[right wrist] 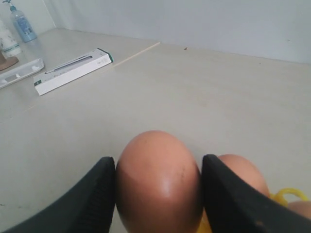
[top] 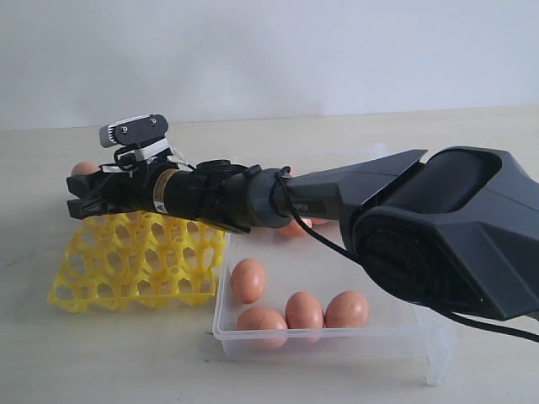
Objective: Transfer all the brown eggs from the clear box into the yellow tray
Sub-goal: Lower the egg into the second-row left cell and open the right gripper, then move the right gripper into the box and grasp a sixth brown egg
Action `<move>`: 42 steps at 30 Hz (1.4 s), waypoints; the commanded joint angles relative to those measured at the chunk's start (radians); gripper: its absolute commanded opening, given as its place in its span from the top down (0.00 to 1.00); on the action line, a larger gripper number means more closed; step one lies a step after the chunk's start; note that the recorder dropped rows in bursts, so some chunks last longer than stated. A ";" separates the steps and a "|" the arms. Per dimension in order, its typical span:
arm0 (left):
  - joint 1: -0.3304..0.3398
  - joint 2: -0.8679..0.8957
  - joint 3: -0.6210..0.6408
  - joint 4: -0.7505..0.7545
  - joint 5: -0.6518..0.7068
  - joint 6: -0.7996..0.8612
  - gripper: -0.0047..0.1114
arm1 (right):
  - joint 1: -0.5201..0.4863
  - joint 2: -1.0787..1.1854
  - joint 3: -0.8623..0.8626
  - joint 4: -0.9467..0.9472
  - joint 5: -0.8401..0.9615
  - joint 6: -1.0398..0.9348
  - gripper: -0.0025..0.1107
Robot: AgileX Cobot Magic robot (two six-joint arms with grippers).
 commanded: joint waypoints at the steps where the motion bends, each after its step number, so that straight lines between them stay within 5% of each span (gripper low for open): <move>1: -0.002 -0.006 -0.004 0.000 -0.008 -0.004 0.96 | 0.000 0.007 -0.009 -0.013 0.004 0.038 0.93; 11: -0.002 -0.006 -0.004 0.000 -0.008 -0.004 0.96 | 0.000 0.007 -0.009 -0.060 0.004 0.076 0.83; 22: -0.002 -0.006 -0.004 0.000 -0.008 -0.004 0.96 | 0.000 0.007 -0.011 -0.062 0.007 0.079 0.48; 34: -0.002 -0.006 -0.004 0.000 -0.008 -0.004 0.96 | 0.000 -0.077 -0.011 -0.080 0.046 0.127 0.47; 39: -0.002 -0.006 -0.004 0.000 -0.008 -0.004 0.96 | 0.000 -0.235 0.019 -0.199 0.194 0.321 0.48; 42: -0.002 -0.006 -0.004 0.000 -0.008 -0.004 0.96 | 0.000 -0.382 0.122 -0.195 0.349 0.260 0.48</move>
